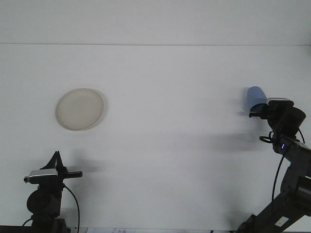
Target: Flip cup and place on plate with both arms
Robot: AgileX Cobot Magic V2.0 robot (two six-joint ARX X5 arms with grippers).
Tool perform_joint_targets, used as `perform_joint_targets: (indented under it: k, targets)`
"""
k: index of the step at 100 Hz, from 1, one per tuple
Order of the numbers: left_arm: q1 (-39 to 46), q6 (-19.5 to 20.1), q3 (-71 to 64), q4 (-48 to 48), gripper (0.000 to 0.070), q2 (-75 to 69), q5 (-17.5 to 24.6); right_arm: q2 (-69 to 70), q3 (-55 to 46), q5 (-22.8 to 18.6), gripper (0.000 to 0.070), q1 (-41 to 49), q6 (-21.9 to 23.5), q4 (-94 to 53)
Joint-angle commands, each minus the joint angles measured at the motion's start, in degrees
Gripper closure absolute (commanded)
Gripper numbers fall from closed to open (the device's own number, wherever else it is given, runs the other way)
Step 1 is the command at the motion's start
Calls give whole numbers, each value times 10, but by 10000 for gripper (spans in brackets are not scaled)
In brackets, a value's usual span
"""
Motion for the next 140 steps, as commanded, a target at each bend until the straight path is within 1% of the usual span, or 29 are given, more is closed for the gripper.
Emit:
perform_joint_targets:
  k: [1,15,21,39,44,52,67,73,79,92,106,124,140]
  targets:
    - [0,-3,-11,8,686,-1,1,-35,10,-2,695,2,51,-28]
    - [0,-3,-11,8,686,-1,1,-121,10,-2,695,23,121,-142]
    - [0,-3,-11,8,686,-1,1,-166,10,-2,695,39,137,-210]
    - [0,-3,-11,8,686,-1,1,-296,32,-1,695,118,125,-425]
    - [0,-3,-11,8,686,-1,1,-323,46,9,696,151,121,-481]
    - [0,-3,-11,8,686,-1,1,-344,89,42,696,217,114,-576]
    - [0,-3,-11,8,686,-1,1,-326,182,109,696,343,79,-726]
    - [0,-3,-11,8,686,-1,1,-311,214,134,696,391,73,-775]
    - [0,-3,-11,8,686,-1,1,-289,240,148,696,436,72,-811]
    - [0,-3,-11,8,686,-1,1,-242,271,149,696,510,60,-864]
    - [0,-3,-11,8,686,-1,1,-188,279,149,696,565,52,-899]
    - [0,-3,-11,8,685,-1,1,-123,280,149,696,611,33,-942]
    - [0,-3,-11,8,686,-1,1,-89,280,149,696,641,31,-954]
